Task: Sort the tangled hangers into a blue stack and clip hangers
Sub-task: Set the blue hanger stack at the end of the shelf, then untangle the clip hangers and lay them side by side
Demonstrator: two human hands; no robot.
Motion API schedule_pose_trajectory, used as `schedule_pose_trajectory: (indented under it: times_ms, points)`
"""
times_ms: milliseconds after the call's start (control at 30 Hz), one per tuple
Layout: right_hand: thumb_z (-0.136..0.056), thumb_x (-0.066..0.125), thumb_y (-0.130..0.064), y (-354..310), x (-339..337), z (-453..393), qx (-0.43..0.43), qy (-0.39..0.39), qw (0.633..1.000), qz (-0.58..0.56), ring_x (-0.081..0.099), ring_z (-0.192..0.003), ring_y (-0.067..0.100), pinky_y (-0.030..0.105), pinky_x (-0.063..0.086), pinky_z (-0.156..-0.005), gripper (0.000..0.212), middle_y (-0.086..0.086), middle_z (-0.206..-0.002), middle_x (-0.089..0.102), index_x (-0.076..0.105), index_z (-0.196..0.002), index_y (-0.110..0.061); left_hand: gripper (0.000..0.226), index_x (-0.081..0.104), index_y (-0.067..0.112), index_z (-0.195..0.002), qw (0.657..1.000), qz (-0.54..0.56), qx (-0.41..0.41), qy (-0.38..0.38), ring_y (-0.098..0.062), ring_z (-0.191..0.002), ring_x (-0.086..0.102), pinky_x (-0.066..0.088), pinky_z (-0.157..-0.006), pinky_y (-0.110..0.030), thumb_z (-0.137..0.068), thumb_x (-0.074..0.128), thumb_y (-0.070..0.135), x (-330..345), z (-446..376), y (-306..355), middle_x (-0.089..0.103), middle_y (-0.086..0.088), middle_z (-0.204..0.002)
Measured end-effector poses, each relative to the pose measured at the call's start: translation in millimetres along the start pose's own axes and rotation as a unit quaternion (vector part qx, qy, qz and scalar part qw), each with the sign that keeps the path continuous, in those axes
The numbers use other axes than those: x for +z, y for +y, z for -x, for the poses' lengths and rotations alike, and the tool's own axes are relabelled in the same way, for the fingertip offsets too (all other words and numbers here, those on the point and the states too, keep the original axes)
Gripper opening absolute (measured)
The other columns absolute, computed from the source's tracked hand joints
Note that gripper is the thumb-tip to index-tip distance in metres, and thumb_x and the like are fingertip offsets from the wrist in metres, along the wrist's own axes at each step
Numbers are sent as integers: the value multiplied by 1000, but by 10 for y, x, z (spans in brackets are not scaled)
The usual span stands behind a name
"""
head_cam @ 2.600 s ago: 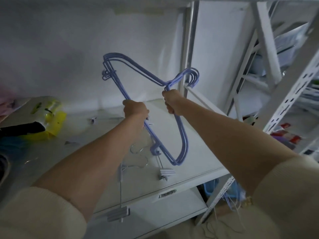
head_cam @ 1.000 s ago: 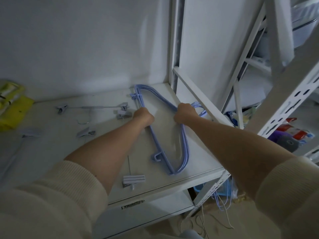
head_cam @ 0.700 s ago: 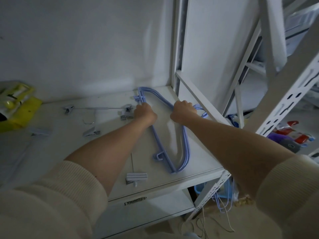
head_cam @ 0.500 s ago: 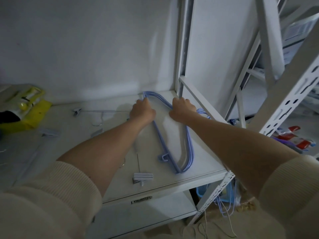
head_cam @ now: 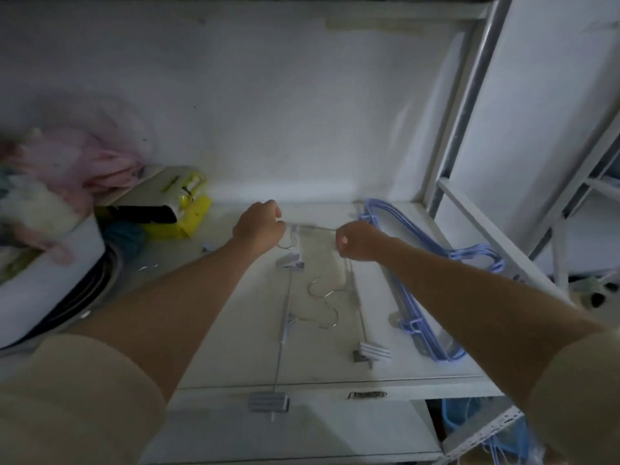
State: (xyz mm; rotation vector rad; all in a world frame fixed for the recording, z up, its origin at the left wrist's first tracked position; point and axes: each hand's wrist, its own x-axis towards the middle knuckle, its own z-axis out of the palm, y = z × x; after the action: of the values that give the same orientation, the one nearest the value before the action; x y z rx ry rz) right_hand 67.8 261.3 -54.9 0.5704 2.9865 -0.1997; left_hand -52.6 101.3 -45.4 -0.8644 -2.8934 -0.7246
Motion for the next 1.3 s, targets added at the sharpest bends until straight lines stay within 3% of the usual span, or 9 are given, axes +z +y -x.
schedule_pose_trajectory:
  times_ms: [233, 467, 667, 767, 933, 1067, 1167, 1233, 1300]
  points:
    - [-82, 60, -11, -111, 325, 101, 1, -131, 990, 56, 59, -112, 23, 32, 51, -91, 31, 10, -121, 64, 70, -111, -7, 27, 60, 19, -109, 1000, 11, -12, -26, -31, -112, 55, 46, -89, -35, -84, 51, 23, 57, 25, -216, 59, -11, -121]
    - [-91, 54, -16, -67, 481, 41, -21, -138, 987, 83, 62, -108, 29, 34, 51, -91, 28, 14, -112, 65, 68, -110, -3, 26, 61, 18, -107, 999, 25, -5, -43, -30, -111, 56, 46, -89, -35, -84, 52, 23, 138, 9, -210, 60, -10, -121]
    - [-92, 49, -12, -74, 176, -28, -49, -34, 998, -6, 63, -105, 26, 33, 48, -93, 25, 12, -111, 68, 70, -102, -4, 24, 66, 14, -96, 996, 63, -15, -59, -27, -97, 60, 44, -78, -28, -86, 46, 21, 11, 10, -149, 69, -7, -106]
    - [-90, 51, -13, -112, -32, -124, -40, 31, 996, -76, 64, -102, 27, 29, 45, -82, 23, 12, -105, 69, 70, -97, -3, 26, 66, 14, -87, 959, 248, -62, -123, -21, -85, 64, 43, -67, -24, -90, 42, 21, -85, 22, 1, 71, -7, -95]
    - [-90, 52, -12, -409, -181, -172, -19, 112, 965, -238, 56, -84, 17, 22, 39, -65, 22, 4, -86, 63, 71, -97, -4, 21, 60, 17, -86, 856, 479, -95, -168, -15, -80, 66, 48, -70, -23, -94, 42, 16, -308, 81, 169, 69, 0, -87]
    - [-87, 57, -7, -658, -130, -246, -22, 120, 922, -367, 53, -82, 18, 22, 38, -65, 11, 0, -82, 58, 67, -90, -9, 27, 58, 23, -76, 867, 473, -81, -131, -7, -78, 64, 36, -66, -24, -94, 39, 16, -486, 76, 84, 69, 5, -83]
    - [-86, 64, -12, -804, -83, -293, 1, 147, 889, -434, 48, -93, 19, 27, 38, -79, 32, 1, -110, 48, 52, -115, -10, 28, 56, 22, -73, 869, 481, -86, -75, -1, -74, 59, 35, -66, -23, -94, 39, 13, -604, 86, -36, 66, 4, -79]
    - [-88, 61, -16, -837, -48, -313, 53, 144, 900, -408, 47, -95, 21, 28, 36, -78, 41, 4, -113, 41, 44, -122, -3, 29, 55, 19, -72, 860, 500, -92, -44, 2, -63, 62, 43, -61, -17, -94, 39, 9, -691, 84, -141, 64, 2, -76]
    - [-89, 58, -16, -842, 46, -342, 95, 66, 949, -292, 56, -97, 28, 28, 38, -72, 30, 10, -104, 51, 50, -113, -1, 31, 55, 15, -72, 851, 516, -91, -25, 6, -49, 63, 42, -45, -4, -96, 37, 6, -766, 75, -267, 65, 2, -68]
